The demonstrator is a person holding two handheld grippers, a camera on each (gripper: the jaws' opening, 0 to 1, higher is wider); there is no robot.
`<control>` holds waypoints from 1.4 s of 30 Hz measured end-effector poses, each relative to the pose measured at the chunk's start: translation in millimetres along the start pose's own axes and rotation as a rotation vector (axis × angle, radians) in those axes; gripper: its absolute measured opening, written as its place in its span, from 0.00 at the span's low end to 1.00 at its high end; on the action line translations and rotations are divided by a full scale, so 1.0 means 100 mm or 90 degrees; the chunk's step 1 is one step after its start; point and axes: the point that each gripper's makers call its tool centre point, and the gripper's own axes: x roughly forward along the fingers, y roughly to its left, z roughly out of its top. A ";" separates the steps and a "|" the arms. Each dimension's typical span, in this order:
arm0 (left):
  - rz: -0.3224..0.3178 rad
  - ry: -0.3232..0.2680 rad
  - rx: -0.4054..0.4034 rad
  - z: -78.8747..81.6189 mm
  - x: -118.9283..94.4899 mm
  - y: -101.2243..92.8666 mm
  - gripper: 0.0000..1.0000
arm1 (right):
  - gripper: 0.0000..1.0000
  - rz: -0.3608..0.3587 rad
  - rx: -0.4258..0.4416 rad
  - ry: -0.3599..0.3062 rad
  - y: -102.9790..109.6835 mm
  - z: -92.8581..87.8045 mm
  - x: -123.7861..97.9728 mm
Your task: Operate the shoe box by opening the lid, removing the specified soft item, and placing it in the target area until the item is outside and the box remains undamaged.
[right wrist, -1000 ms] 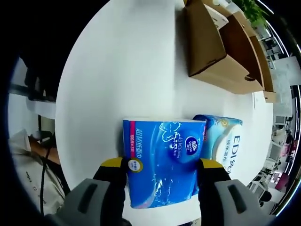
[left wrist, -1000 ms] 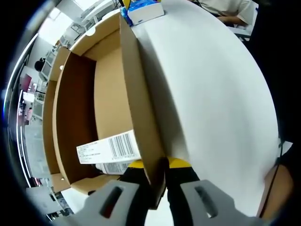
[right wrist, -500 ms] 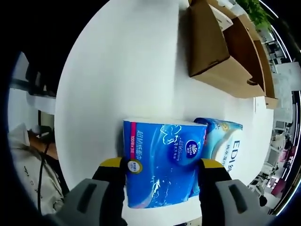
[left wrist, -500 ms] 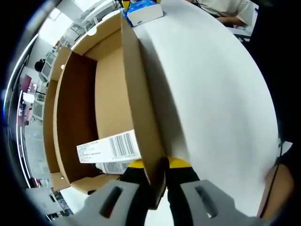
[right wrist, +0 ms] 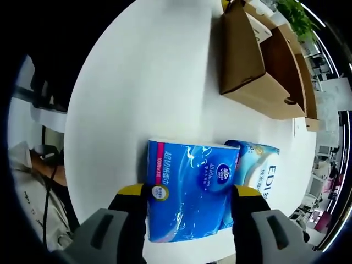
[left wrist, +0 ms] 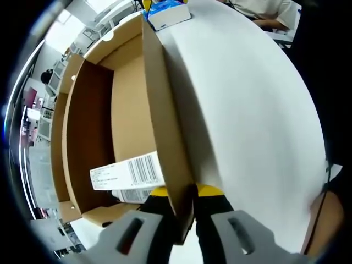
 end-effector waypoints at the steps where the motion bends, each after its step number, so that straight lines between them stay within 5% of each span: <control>1: 0.000 0.000 0.000 0.00 0.00 0.00 0.09 | 0.61 -0.001 0.000 -0.001 0.00 0.00 -0.02; 10: 0.000 -0.001 0.000 0.00 0.00 0.00 0.09 | 0.59 -0.011 0.027 -0.034 0.02 0.10 -0.29; 27: 0.000 -0.009 0.002 0.00 0.00 -0.01 0.09 | 0.52 -0.089 0.147 -0.193 -0.56 0.89 -0.88; 35: -0.001 -0.010 0.005 0.00 -0.01 -0.01 0.09 | 0.51 -0.111 0.119 -0.234 -0.81 1.24 -0.99; 42: -0.001 -0.011 0.007 0.00 -0.01 -0.01 0.09 | 0.54 -0.112 0.057 -0.227 -0.97 1.52 -0.90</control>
